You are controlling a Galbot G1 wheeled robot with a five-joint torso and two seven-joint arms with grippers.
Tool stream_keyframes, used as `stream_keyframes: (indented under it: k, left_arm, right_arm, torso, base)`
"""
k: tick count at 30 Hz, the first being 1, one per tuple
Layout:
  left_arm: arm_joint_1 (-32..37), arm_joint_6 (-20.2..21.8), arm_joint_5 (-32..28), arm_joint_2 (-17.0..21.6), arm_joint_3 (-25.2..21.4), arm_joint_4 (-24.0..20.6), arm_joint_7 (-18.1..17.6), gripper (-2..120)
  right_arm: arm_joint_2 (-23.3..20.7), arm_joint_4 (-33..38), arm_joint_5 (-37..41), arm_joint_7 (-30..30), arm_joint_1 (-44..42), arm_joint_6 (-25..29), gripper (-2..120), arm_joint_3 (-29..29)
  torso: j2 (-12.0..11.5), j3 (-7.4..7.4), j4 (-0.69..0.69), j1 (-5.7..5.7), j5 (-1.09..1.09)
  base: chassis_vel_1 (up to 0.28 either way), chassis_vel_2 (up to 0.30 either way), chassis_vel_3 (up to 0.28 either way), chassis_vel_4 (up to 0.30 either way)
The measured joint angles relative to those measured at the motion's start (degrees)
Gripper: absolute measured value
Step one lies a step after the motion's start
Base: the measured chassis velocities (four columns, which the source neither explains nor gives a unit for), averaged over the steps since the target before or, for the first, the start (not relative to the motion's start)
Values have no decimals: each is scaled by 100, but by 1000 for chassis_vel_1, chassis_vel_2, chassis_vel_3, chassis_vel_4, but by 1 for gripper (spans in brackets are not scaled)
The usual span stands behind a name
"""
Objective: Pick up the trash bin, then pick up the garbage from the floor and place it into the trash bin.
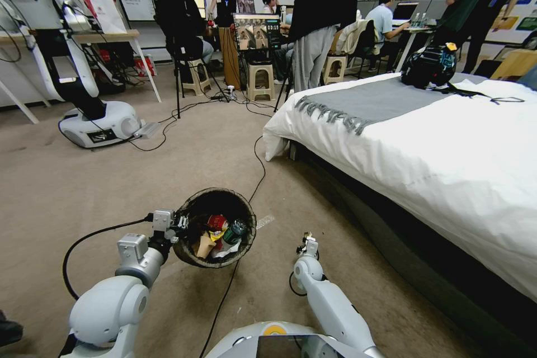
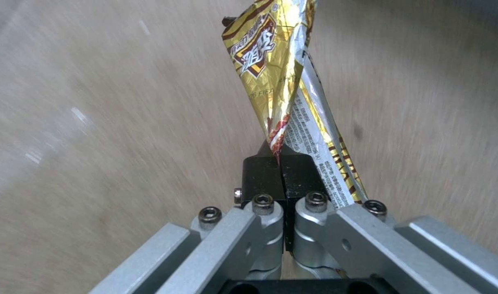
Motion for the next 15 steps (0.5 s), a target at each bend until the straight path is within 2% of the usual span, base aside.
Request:
stream_keyframes:
  k: [6,15]
  left_arm:
    - [-9,-9,-6,4,12,6,18,6]
    - [10,-10,-14,32,12,22,26,6]
  right_arm:
    - [-289,1163,-4,37,-285,-84,0,2]
    - [-754,2295,155,76,-386,-276,0,52]
  torso:
    - [0,0,1,0,1]
    - [0,0,0,0,0]
  base:
    - [0,0,0,0]
    - [0,0,0,0]
